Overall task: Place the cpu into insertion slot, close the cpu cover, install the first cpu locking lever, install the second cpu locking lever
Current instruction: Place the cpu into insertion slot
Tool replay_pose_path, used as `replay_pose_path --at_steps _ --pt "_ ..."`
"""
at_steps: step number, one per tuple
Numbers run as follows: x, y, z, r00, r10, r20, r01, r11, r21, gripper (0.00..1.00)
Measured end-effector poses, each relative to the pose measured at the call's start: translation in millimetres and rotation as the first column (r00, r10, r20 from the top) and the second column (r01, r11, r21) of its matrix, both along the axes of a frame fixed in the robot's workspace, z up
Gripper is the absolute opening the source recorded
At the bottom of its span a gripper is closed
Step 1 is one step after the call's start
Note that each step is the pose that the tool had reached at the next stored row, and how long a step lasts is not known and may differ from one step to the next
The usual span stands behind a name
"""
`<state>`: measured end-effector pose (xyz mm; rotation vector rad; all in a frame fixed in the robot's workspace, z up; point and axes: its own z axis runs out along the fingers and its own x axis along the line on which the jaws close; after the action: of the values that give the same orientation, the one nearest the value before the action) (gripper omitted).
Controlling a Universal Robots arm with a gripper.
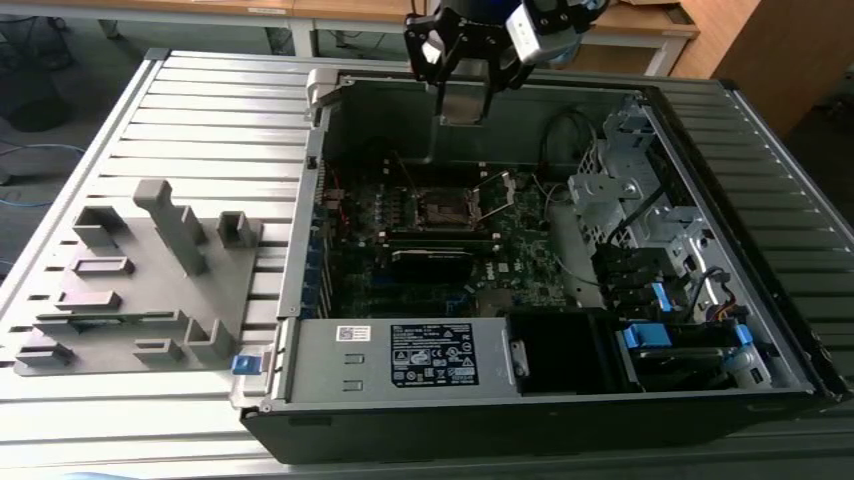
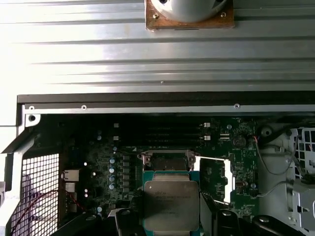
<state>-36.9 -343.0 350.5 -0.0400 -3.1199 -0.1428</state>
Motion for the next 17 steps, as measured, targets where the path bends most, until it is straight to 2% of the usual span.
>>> replay_pose_path --at_steps 4,17 --pt "0.0 0.0 -3.4 1.0 0.0 -0.0001 0.0 1.0 -0.0001 0.54" --pt "0.0 -0.8 -4.8 1.0 0.0 0.0 0.0 1.0 -0.0001 0.54"
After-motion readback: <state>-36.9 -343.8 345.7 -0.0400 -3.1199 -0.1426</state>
